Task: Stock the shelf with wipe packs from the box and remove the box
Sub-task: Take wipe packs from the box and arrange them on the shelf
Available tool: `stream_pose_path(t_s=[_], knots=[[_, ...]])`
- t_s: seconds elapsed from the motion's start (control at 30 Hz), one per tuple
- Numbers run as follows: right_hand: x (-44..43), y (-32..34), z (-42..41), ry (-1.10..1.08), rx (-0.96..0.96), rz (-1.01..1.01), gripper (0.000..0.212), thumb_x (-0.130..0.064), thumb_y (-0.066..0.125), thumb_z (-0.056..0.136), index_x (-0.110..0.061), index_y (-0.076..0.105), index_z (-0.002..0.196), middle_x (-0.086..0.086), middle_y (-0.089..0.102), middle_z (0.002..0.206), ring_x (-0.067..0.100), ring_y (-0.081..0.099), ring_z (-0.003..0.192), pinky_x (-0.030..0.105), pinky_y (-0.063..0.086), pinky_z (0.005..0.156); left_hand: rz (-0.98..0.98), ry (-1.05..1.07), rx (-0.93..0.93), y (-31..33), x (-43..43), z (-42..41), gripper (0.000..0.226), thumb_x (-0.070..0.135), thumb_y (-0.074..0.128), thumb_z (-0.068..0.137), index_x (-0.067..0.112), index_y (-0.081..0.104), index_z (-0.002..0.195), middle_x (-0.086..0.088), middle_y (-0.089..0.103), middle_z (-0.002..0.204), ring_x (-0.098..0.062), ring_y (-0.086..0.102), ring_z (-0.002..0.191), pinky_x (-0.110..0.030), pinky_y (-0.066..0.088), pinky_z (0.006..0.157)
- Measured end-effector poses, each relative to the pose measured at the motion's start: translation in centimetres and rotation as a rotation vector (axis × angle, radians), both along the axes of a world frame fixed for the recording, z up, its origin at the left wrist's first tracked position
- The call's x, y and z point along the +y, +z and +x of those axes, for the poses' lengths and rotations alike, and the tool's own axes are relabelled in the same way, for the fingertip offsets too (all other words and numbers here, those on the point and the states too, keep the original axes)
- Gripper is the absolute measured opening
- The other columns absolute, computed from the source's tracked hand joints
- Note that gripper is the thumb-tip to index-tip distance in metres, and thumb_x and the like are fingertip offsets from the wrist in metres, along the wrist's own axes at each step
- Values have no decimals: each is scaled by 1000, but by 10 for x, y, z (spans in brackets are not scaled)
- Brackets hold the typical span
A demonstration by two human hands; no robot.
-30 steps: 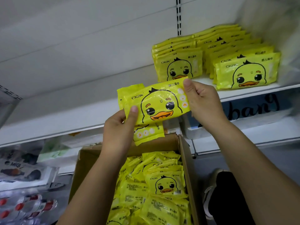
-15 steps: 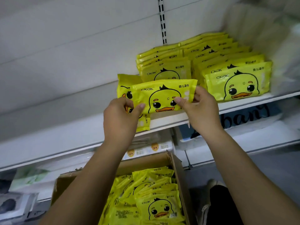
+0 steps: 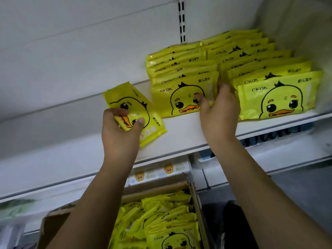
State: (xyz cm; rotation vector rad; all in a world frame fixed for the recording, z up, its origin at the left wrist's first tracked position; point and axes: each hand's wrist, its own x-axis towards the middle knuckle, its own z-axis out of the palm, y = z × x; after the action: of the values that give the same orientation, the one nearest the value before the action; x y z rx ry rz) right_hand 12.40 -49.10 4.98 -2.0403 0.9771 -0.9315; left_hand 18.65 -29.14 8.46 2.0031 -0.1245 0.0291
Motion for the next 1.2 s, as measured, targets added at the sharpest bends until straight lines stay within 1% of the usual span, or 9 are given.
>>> stream_pose_path(t_s=[0.17,0.3,0.67,0.83,1.0,1.1,1.13,1.17,1.2], knots=[[12,2,-10,-51,40,-154,59,-31,74,89,-5,48,135,12,53,138,30,47,129,41,43,102,-200,12,109,-8,6,-6,48,16,83,84,36,45,106,-2,68,95,-23,72,91,-39,60,72],[20,-3,-20,7,19,-267,43,-30,76,87,-8,57,119,9,58,115,28,50,109,35,43,87,-285,60,98,-6,8,-15,54,12,81,85,27,37,114,-6,68,98,-20,72,87,-32,57,73],[57,18,-55,341,-83,340,32,-52,58,96,-21,65,103,-8,70,100,5,64,94,19,48,85,-705,205,354,10,15,-56,55,2,71,92,23,25,113,0,69,108,-22,71,105,-57,60,85],[91,28,-79,532,-82,800,63,-76,62,78,-17,69,98,5,76,93,25,74,91,53,58,89,-933,179,484,21,14,-89,63,-6,67,92,17,31,139,-13,67,128,-29,72,108,-53,62,78],[94,43,-103,462,-157,663,56,-53,51,100,2,56,89,24,58,79,15,51,65,28,41,62,-830,-15,517,34,34,-115,38,33,59,101,18,58,136,-7,72,126,-25,71,113,-54,56,97],[84,49,-112,467,-168,705,54,-48,45,104,5,58,101,-14,29,92,-2,22,83,21,29,56,-649,16,497,41,51,-117,39,51,54,100,20,71,116,-6,77,112,-27,73,105,-50,57,93],[82,49,-114,466,-160,731,51,-48,46,104,0,63,107,10,54,121,19,53,108,15,47,62,-551,37,463,41,55,-118,41,54,56,99,18,74,108,-6,77,105,-29,74,99,-48,57,91],[81,50,-115,461,-155,752,45,-49,47,103,-10,68,107,4,63,116,12,58,107,16,49,86,-444,47,412,40,59,-118,43,55,56,99,15,74,101,-9,76,97,-31,72,90,-44,56,88],[81,51,-117,460,-148,774,38,-50,48,102,-20,71,106,-6,70,100,6,65,86,14,50,70,-366,41,358,38,62,-119,45,54,56,99,12,72,96,-10,70,88,-28,67,80,-40,54,83]])
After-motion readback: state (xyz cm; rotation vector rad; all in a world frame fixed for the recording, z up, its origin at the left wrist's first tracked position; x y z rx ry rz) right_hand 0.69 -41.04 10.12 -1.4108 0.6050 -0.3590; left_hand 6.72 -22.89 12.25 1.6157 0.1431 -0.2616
